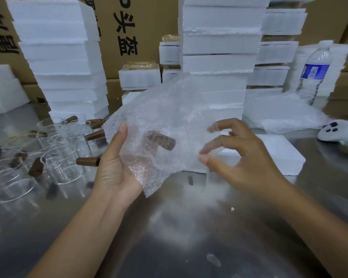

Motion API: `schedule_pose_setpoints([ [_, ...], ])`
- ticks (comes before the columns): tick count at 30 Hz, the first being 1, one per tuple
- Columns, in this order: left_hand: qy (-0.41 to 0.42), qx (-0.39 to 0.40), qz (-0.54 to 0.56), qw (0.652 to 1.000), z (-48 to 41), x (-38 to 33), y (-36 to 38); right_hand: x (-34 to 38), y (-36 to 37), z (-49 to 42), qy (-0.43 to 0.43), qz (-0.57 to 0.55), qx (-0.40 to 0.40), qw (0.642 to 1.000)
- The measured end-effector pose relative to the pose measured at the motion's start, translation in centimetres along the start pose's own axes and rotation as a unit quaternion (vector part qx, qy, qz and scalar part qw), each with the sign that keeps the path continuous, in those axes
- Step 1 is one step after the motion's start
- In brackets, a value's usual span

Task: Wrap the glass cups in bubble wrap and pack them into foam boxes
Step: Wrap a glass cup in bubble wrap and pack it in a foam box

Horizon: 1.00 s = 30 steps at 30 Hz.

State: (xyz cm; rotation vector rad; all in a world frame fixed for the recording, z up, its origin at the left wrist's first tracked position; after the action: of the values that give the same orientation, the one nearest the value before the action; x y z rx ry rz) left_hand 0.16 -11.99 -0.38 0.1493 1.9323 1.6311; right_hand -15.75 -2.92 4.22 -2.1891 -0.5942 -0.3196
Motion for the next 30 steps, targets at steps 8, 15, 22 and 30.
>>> schedule_pose_setpoints([
  [8, -0.018, 0.001, -0.074, 0.997, -0.2, 1.1, -0.2, -0.6, -4.9, 0.2, 0.023, 0.016, -0.251, 0.967],
  [15, -0.059, 0.056, -0.155, 0.985, 0.4, 2.9, 0.5, -3.0, -4.9, -0.1, 0.156, -0.205, -0.236, 0.937],
  [22, -0.076, 0.088, -0.26, 0.959, 1.0, 4.1, 0.8, -2.8, -4.7, 0.1, 0.144, -0.21, -0.229, 0.939],
  [30, 0.051, -0.006, -0.17, 0.984, 0.2, 1.6, 0.3, -3.4, 1.6, 0.8, 0.226, -0.259, -0.069, 0.937],
])
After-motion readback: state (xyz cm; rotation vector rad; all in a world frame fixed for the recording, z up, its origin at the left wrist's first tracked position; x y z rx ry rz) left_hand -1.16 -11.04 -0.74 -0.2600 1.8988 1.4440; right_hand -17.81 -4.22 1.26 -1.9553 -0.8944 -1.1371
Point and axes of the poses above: each hand's wrist, its own z-axis away from the middle knuckle, its own y-axis out of the palm, x = y × z, the point moved 7 cm from there along -z, towards the middle knuckle, and after that the axes turned 9 degrees about z, right-handed, at the moved point
